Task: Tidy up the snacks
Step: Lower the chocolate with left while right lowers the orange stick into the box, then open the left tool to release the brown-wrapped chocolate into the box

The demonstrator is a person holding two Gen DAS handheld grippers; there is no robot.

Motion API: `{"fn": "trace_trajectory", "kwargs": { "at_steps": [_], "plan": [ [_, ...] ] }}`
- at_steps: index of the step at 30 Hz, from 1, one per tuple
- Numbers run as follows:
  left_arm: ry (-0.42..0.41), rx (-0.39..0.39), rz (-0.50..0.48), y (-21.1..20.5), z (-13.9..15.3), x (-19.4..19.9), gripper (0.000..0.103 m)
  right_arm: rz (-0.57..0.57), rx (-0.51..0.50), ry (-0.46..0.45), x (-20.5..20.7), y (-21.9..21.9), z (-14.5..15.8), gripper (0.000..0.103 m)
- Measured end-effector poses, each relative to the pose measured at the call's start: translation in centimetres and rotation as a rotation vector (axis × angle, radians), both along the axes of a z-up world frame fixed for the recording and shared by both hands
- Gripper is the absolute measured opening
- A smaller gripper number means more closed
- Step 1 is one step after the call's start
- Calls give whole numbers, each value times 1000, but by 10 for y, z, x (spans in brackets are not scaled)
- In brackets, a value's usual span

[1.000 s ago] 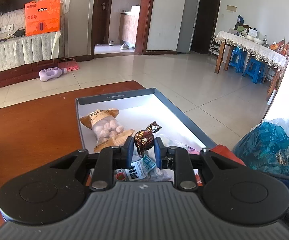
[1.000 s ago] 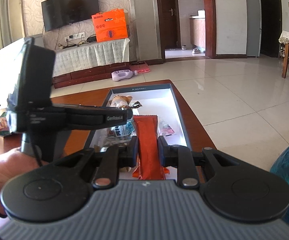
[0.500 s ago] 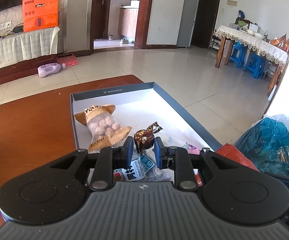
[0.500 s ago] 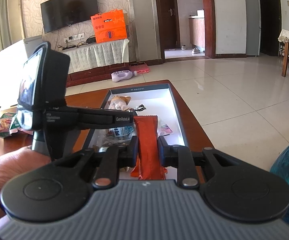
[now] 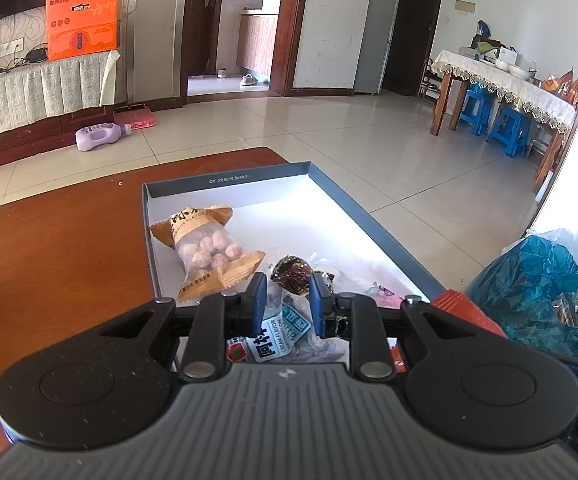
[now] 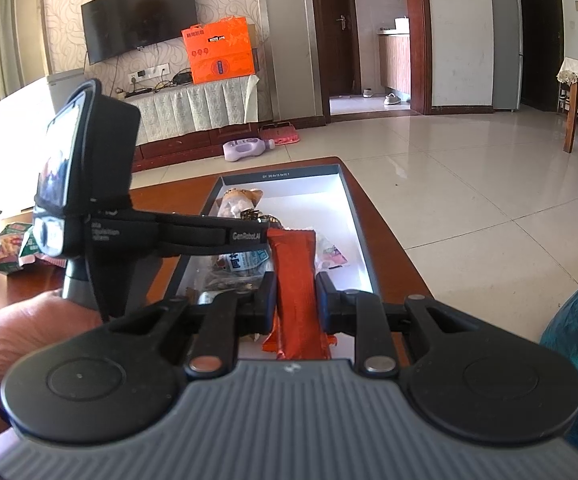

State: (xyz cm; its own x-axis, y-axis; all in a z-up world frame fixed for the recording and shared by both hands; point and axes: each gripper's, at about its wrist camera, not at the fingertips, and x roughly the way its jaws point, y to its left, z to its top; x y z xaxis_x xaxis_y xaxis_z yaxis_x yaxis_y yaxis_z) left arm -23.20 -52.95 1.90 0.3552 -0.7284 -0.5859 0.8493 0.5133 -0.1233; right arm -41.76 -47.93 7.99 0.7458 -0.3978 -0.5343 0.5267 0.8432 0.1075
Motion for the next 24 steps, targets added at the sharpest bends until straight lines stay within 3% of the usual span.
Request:
{"fn": "trace_trajectory", "kwargs": {
  "at_steps": [6, 8, 10, 12, 19, 24],
  "plan": [
    [-4, -2, 3, 1, -1, -1, 29, -1, 1, 1, 0, 0, 0, 24],
    [-4, -3, 4, 2, -1, -2, 34, -6, 1, 2, 1, -1, 0, 24],
    [1, -6, 11, 3, -1, -2, 51, -9, 3, 1, 1, -1, 1, 24],
    [13, -7, 23, 4, -1, 0, 57, -13, 2, 1, 2, -1, 0, 24],
    [13, -4, 29, 12, 2, 1, 66, -4, 9, 7, 6, -2, -3, 24],
    [17, -23, 34, 24, 6, 1, 66, -6, 10, 8, 8, -3, -4, 24]
  ]
}}
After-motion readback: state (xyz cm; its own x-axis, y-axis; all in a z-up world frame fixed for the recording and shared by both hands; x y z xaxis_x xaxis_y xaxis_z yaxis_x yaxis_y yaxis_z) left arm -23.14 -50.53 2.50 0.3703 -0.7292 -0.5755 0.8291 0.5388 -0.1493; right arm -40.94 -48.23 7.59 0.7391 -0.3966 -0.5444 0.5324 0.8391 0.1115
